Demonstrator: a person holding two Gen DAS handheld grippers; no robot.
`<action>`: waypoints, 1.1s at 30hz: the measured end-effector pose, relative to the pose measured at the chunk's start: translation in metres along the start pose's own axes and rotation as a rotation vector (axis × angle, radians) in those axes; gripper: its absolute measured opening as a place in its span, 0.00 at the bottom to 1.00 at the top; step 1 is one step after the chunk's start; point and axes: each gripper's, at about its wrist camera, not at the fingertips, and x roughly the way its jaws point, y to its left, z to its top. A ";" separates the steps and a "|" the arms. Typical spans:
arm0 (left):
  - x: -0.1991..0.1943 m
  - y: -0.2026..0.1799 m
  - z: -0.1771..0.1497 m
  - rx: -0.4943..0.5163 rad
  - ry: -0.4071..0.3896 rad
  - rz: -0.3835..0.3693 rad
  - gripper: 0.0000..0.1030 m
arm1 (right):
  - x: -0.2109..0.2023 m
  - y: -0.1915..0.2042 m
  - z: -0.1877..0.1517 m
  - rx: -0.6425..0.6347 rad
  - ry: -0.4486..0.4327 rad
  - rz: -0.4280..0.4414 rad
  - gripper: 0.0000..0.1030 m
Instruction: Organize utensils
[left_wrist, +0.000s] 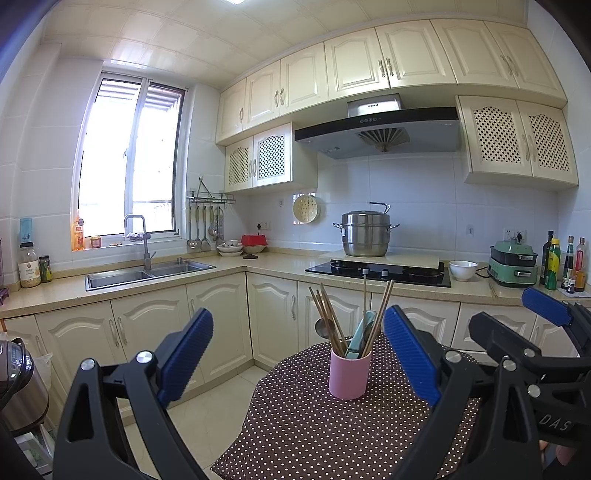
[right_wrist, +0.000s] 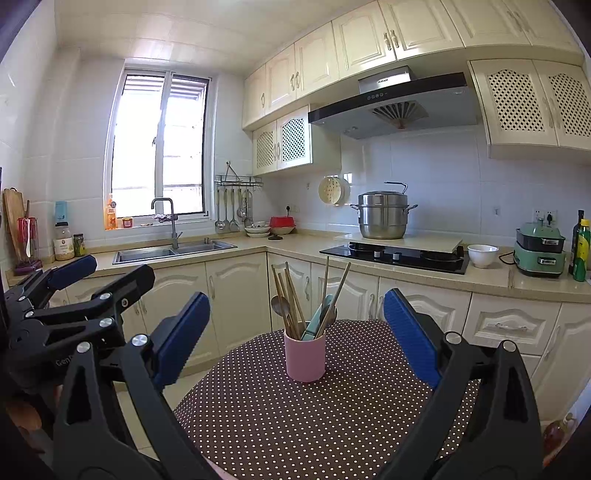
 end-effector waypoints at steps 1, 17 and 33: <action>0.000 0.001 0.000 0.000 0.000 0.000 0.89 | 0.000 0.000 0.000 0.000 0.000 0.001 0.91; 0.001 0.001 -0.002 0.001 0.006 0.001 0.89 | 0.002 -0.002 0.000 0.003 0.006 0.002 0.91; 0.035 -0.006 -0.007 0.018 0.055 0.018 0.89 | 0.031 -0.017 -0.007 0.027 0.031 0.009 0.91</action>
